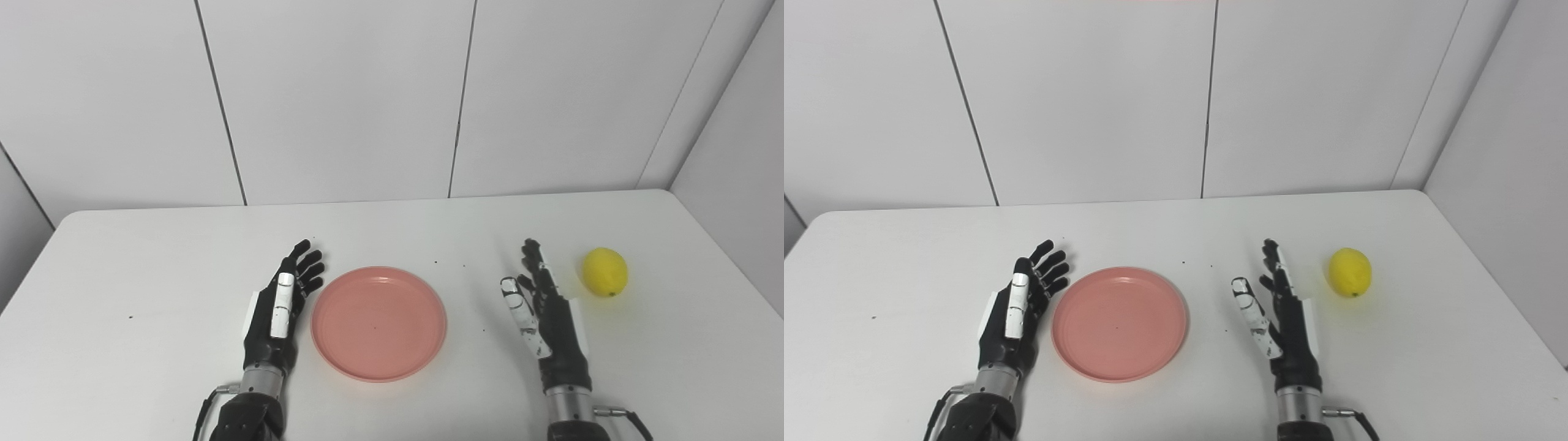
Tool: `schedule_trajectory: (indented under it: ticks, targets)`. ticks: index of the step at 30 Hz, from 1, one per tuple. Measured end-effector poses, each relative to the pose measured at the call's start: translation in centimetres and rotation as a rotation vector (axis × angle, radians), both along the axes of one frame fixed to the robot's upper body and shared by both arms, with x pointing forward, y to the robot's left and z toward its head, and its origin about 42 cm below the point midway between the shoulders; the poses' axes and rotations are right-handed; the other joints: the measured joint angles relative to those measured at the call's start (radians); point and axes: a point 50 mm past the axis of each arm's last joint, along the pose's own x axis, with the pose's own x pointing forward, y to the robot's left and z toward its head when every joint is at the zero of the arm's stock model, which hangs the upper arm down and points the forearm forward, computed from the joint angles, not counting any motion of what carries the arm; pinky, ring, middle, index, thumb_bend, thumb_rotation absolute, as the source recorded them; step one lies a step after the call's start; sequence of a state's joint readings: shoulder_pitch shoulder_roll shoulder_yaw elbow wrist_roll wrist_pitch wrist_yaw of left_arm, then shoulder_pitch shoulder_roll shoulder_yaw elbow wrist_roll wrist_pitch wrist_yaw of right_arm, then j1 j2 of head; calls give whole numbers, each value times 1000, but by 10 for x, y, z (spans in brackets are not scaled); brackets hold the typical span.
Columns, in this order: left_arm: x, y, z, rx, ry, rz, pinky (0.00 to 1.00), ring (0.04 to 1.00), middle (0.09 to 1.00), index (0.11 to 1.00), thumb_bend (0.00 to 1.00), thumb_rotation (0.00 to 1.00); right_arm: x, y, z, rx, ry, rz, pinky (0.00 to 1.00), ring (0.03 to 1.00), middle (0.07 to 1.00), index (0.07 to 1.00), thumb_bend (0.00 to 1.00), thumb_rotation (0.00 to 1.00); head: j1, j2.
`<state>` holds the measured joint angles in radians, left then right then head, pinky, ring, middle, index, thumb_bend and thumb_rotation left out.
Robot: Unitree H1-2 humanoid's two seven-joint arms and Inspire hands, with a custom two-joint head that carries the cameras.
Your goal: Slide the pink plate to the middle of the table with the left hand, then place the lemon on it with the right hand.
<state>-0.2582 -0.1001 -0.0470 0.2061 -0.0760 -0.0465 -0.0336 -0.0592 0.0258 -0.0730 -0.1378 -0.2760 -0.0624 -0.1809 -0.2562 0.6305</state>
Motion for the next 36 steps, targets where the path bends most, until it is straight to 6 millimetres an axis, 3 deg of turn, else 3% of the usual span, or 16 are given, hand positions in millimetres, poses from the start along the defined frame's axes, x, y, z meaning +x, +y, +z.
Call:
schedule_trajectory:
  ticks: [5, 9, 22, 28, 32, 36]
  targets:
    - [2, -7, 0, 1, -1, 0, 859, 856, 851, 853, 665, 990, 6, -27, 9, -57, -6, -73, 905, 937, 938, 944, 764, 467, -11, -9]
    - [2, -8, -1, 0, -2, -2, 861, 860, 853, 855, 647, 1000, 16, -43, 20, -137, -17, -108, 921, 945, 940, 945, 777, 443, -12, -15]
    - [8, -13, 0, 14, -24, 11, 864, 863, 857, 861, 641, 1000, 39, -71, 31, -252, 29, -177, 892, 928, 930, 933, 827, 470, -25, -32]
    - [8, -12, 0, 30, -26, 17, 873, 871, 865, 870, 653, 1000, 41, -72, 33, -266, 33, -183, 896, 938, 940, 942, 806, 478, -43, -38]
    - [9, -9, 0, 33, -27, 12, 918, 899, 889, 896, 676, 1000, 45, -71, 36, -280, 37, -188, 876, 931, 939, 942, 821, 502, -106, -58]
    - [10, -6, 1, 18, -28, -14, 928, 910, 898, 910, 663, 1000, 47, -66, 36, -303, 58, -193, 869, 930, 945, 943, 831, 522, -124, -61]
